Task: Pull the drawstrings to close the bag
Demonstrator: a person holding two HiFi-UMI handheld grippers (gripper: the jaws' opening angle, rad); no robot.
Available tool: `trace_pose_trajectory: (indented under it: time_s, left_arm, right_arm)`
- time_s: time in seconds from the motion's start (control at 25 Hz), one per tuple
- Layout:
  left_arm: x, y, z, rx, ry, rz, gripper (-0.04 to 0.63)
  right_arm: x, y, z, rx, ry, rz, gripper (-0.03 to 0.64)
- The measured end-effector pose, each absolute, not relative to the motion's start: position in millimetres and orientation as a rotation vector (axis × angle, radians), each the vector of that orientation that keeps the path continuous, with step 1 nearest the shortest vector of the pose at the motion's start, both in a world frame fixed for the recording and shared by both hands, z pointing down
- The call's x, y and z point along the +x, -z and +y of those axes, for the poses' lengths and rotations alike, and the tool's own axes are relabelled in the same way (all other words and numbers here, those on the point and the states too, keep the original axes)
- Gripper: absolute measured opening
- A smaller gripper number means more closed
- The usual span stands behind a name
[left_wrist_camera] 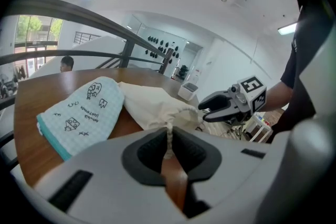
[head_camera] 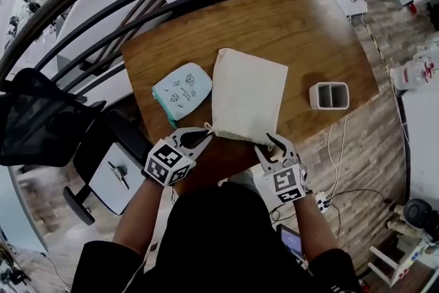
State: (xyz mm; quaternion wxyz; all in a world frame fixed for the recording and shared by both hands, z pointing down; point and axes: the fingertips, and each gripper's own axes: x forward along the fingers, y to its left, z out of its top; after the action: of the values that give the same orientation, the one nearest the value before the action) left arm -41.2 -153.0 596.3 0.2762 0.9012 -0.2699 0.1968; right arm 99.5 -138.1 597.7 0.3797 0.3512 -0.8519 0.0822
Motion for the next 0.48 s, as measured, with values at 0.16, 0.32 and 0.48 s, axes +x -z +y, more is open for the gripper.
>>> trace_pose_trajectory:
  time_s: [0.16,0.32,0.48]
  left_arm:
    - [-41,-599,-150,2.418,-0.538,-0.713,0.038]
    - [-40,-599,-149,2.415,-0.553,-0.703,0.038]
    - [-45,-602,-149,2.395,-0.571,-0.713,0.038]
  right_arm:
    - [131,-617,-126,0.961,-0.284,-2.090,0.170]
    - [151,-639,-118,1.002,-0.378,-2.010,0.186]
    - [154,-658,-119,1.000,-0.427,-1.979,0.193]
